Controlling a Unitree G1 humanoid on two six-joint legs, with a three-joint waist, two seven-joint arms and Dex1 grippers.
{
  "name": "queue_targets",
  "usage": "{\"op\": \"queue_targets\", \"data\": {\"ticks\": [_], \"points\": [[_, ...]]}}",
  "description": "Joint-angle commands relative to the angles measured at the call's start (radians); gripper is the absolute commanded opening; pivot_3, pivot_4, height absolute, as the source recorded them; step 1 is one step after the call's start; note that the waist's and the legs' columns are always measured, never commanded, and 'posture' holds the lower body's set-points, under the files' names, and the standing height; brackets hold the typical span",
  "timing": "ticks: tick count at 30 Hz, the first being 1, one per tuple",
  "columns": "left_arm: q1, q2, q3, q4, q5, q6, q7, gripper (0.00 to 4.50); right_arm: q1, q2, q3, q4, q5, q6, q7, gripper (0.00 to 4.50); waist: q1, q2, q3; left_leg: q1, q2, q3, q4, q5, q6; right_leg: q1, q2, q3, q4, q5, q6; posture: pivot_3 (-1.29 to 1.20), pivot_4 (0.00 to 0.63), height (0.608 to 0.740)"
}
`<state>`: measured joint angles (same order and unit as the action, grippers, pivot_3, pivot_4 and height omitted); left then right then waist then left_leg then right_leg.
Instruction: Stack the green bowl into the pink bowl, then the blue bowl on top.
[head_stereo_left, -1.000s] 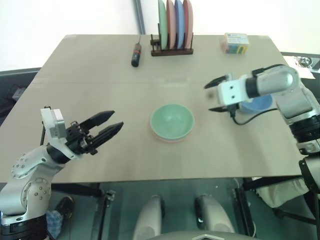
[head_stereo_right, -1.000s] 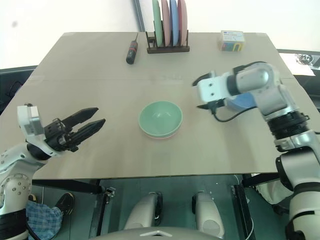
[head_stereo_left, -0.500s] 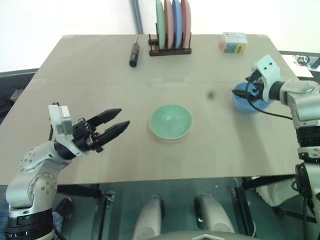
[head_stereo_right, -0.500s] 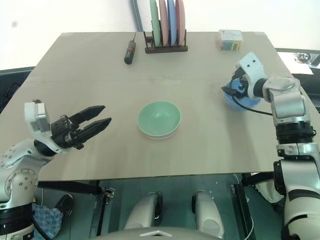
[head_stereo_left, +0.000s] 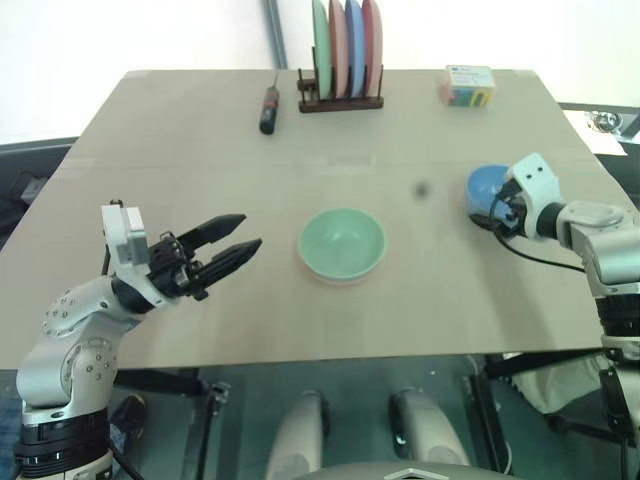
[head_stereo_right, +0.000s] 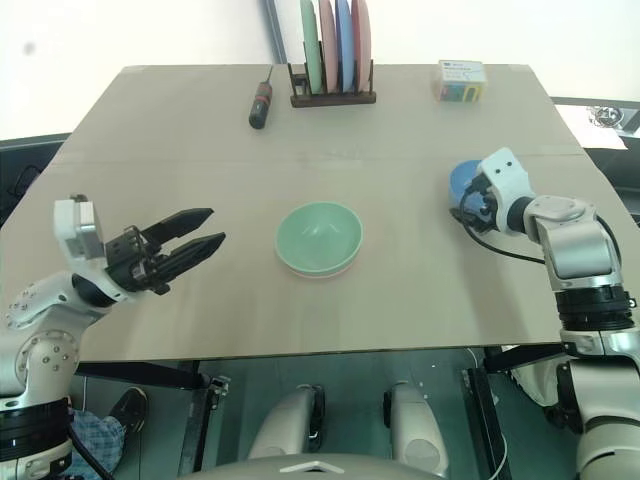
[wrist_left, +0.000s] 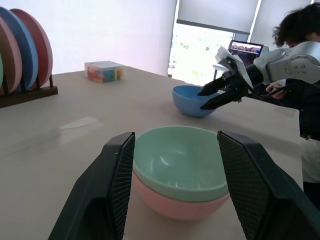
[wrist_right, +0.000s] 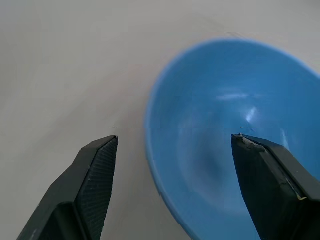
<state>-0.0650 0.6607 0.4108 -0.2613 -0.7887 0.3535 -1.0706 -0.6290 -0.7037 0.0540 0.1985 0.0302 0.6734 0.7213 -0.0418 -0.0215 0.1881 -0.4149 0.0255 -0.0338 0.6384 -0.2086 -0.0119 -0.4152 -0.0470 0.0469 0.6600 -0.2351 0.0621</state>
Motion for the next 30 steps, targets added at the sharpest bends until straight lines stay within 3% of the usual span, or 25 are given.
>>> {"op": "queue_targets", "data": {"ticks": [1,3,10,15,19,25,30], "points": [[-0.010,0.005,0.003,-0.008,-0.009,-0.018,-0.012,2.79,-0.003,-0.029,0.026,0.052,-0.047,-0.110,-0.002,3.53,0.000,0.000,0.000,0.000,0.000,0.000,0.000,0.000,0.000,0.000,0.000,0.000,0.000,0.000,0.000,0.00,0.150,0.740],[-0.010,0.007,0.005,-0.009,-0.010,-0.017,-0.014,2.79,-0.007,-0.028,0.029,0.073,-0.051,-0.137,0.005,3.11,-0.001,0.000,0.000,0.000,0.000,0.000,0.000,0.000,0.000,0.000,0.000,0.000,0.000,0.000,0.000,0.00,0.150,0.740],[-0.002,0.005,0.017,-0.021,-0.027,-0.011,-0.014,2.79,-0.009,-0.029,0.033,0.096,-0.061,-0.182,0.022,0.11,0.001,0.000,0.000,0.000,0.000,0.000,0.000,0.000,0.000,0.000,0.000,0.000,0.000,0.000,0.000,0.00,0.150,0.740],[-0.002,0.008,0.015,-0.019,-0.024,-0.012,-0.019,2.79,-0.008,-0.036,0.036,0.070,-0.063,-0.198,0.034,0.02,0.001,-0.001,-0.001,0.000,0.000,0.000,0.000,0.000,0.000,0.000,0.000,0.000,0.000,0.000,0.000,0.00,0.150,0.740],[-0.009,0.011,0.012,-0.004,-0.015,-0.015,-0.028,2.79,0.000,-0.075,0.070,-0.058,-0.045,-0.470,0.169,0.02,0.001,-0.001,0.000,0.000,0.000,0.000,0.000,0.000,0.000,0.000,0.000,0.000,0.000,0.000,0.000,0.00,0.150,0.740],[-0.023,0.019,0.003,0.021,0.001,-0.017,-0.038,2.79,-0.050,-0.069,0.103,-0.361,0.092,-0.509,0.349,0.02,0.000,0.000,0.000,0.000,0.001,0.000,0.000,0.000,0.000,0.000,0.000,0.000,0.000,0.000,0.001,0.00,0.150,0.740],[-0.045,0.027,-0.016,0.043,0.008,-0.006,-0.044,2.79,-0.080,-0.020,0.191,-0.584,0.168,-0.405,0.421,0.02,0.005,-0.001,0.000,0.000,0.001,-0.002,0.000,0.000,0.000,0.000,0.000,-0.001,0.000,0.000,0.000,0.00,0.150,0.740]]}}
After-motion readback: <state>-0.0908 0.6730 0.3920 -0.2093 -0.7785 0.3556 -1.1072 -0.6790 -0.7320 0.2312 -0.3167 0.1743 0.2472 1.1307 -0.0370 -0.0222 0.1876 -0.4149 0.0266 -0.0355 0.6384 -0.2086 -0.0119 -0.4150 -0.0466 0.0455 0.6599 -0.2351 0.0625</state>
